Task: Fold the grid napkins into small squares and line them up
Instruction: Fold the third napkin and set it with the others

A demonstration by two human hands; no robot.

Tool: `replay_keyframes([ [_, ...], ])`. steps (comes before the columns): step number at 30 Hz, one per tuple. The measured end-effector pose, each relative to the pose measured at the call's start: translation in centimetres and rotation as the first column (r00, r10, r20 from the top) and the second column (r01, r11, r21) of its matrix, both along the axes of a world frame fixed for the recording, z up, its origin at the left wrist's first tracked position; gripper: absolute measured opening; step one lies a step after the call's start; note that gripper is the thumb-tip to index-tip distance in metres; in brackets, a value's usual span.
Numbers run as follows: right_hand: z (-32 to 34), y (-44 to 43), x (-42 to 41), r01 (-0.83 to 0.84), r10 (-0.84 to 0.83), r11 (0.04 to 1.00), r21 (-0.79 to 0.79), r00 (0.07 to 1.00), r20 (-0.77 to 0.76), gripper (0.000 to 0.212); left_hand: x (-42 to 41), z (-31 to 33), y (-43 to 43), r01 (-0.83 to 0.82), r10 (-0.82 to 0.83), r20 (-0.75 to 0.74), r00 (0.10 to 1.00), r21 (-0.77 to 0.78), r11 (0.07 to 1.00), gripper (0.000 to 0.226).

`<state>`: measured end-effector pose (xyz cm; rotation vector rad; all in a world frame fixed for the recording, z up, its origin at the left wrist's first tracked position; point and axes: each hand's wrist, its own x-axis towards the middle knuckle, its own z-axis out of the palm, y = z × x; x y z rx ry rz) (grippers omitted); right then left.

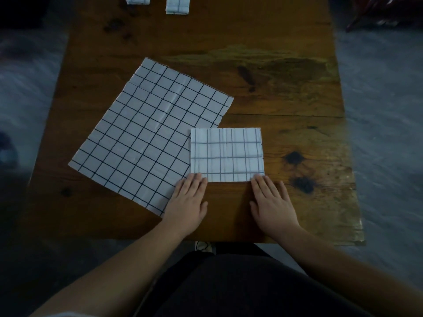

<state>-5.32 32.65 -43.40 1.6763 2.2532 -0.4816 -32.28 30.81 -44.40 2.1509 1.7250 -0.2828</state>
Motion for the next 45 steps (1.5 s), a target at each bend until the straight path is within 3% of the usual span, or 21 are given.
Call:
replay_keyframes([
  [5, 1.1, -0.2, 0.1, 0.099, -0.098, 0.995, -0.015, 0.995, 0.014, 0.071, -0.3, 0.7, 0.1, -0.049, 0.049, 0.013, 0.999, -0.003, 0.999, 0.069],
  [12, 0.9, 0.8, -5.3, -0.046, 0.043, 0.999, -0.017, 0.991, -0.129, 0.066, 4.2, 1.0, 1.1, 0.053, -0.052, 0.056, 0.997, -0.02, 0.998, 0.069],
  [19, -0.2, -0.5, -3.3, -0.012, 0.012, 1.0, 0.003, 0.996, -0.091, 0.069, 2.6, 0.5, 0.9, 0.052, -0.052, 0.048, 0.998, -0.005, 0.999, 0.066],
  [27, 0.8, -0.8, -0.4, 0.158, -0.158, 0.987, -0.025, 0.987, -0.015, 0.072, -0.7, 0.8, -0.4, -0.057, 0.057, -0.004, 0.998, -0.018, 0.998, 0.068],
  [34, 0.9, -0.2, -5.5, -0.059, 0.055, 0.998, -0.025, 0.988, -0.146, 0.065, 4.8, 1.3, 0.3, 0.059, -0.058, 0.065, 0.996, -0.01, 0.998, 0.067],
  [45, 0.5, 1.0, 0.3, -0.007, 0.005, 1.0, -0.021, 0.995, -0.097, 0.06, 0.9, 1.5, -0.6, -0.081, 0.083, 0.017, 0.996, -0.073, 0.994, 0.064],
])
